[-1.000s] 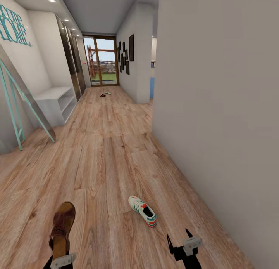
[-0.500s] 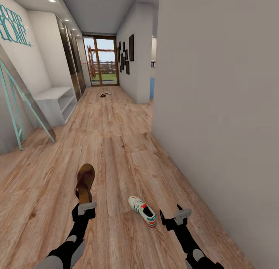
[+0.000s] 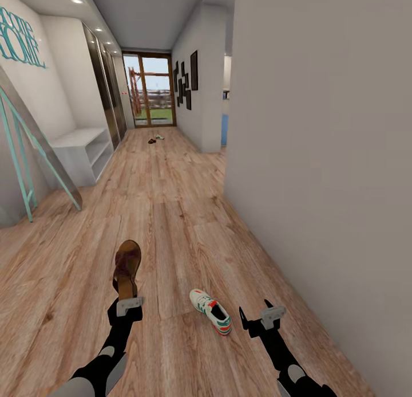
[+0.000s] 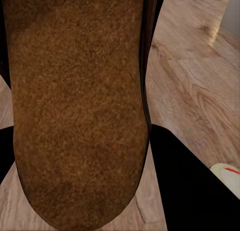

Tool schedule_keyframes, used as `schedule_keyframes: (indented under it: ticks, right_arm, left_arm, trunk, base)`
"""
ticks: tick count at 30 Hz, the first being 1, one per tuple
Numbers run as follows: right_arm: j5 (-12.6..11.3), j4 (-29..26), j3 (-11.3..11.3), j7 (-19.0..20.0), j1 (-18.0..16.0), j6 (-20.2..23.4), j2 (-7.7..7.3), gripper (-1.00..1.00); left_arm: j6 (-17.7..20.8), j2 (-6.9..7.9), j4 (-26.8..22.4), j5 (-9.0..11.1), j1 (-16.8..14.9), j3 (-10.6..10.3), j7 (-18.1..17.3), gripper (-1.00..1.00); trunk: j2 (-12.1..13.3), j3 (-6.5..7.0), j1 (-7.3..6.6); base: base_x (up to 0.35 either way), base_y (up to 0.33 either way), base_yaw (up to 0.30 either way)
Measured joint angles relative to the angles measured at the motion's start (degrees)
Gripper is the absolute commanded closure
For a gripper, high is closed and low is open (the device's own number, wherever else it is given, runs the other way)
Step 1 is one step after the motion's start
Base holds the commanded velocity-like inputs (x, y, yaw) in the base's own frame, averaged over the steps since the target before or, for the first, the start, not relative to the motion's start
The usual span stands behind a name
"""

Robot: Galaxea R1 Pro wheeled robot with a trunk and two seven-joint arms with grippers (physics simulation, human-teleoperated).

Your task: Pick up the two gym shoes and the two sandals from the corridor floor and place them onto the hallstand (shoe rack) in the corridor, making sure they are on the rack and not on the floor. Arrange them so the two gym shoes are next to each other and the two sandals are next to each other.

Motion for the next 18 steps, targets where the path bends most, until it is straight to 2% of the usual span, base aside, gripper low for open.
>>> schedule_keyframes:
  ticks: [5,13,18]
  right_arm:
    - [-0.1,0.1,0.0,-0.1,0.0,0.1,0.04,-1.00]
    - [-0.1,0.0,0.0,0.0,0.0,0.0,0.00,-1.00]
    - [-0.1,0.1,0.0,-0.1,0.0,-0.1,-0.03,-1.00]
  left_arm:
    - [0.0,-0.07,-0.4,0.0,0.2,0.1,-0.1,1.00]
    - [0.1,-0.11,-0.5,0.0,0.2,-0.3,-0.1,1.00]
    - [0.1,-0.10,-0.5,0.0,0.3,-0.7,0.0,1.00]
  trunk:
    - [0.0,0.00,-0.02]
    - [0.0,0.00,-0.03]
    - [0.0,0.00,-0.03]
  base:
    - [0.117,0.000,0.000]
    - [0.292,-0.036,0.010]
    - [0.288,-0.141,0.179]
